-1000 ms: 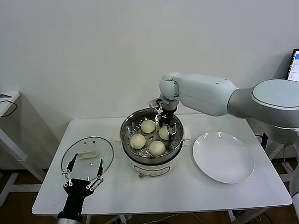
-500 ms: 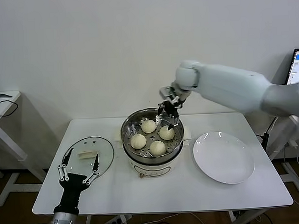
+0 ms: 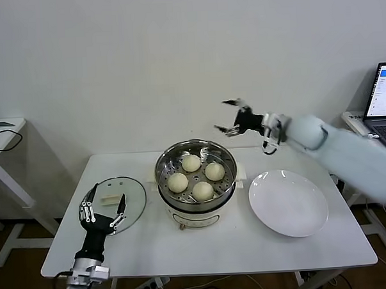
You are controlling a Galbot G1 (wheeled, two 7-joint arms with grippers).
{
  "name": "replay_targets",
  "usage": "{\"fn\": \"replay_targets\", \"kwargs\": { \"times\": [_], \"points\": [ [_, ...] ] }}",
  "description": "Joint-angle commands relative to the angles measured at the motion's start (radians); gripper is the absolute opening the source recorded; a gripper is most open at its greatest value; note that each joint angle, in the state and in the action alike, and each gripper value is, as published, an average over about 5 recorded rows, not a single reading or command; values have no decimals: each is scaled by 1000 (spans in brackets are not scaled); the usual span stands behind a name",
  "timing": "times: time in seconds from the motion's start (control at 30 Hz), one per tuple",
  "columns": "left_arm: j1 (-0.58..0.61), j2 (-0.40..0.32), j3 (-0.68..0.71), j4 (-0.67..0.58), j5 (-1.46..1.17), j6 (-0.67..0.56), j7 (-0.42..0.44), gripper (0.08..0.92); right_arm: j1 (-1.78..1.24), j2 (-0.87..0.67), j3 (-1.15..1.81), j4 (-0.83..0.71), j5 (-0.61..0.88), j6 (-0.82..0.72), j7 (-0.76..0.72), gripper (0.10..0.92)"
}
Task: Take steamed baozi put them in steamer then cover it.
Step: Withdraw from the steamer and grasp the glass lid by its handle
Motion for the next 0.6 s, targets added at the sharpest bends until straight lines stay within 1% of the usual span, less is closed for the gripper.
{"fn": "replay_targets", "kwargs": {
  "times": [0.03, 0.17, 0.33, 0.47, 0.6],
  "points": [
    [-86, 13, -8, 205, 348, -7, -17, 823, -798, 34, 845, 37, -23, 117, 401, 823],
    [-102, 34, -17, 275, 482, -16, -6, 823, -911, 149, 955, 9, -64, 146, 388, 823],
    [-150, 49, 1, 387, 567, -32, -10, 823, -1007, 257, 1014, 7, -113, 179, 353, 823],
    [-210, 45, 11, 479, 630, -46, -26, 823, -1062, 309, 1027, 28, -136, 187, 336, 823],
    [-261, 37, 24, 538, 692, -43, -49, 823, -1097, 347, 1029, 45, -166, 189, 324, 823]
  ]
}}
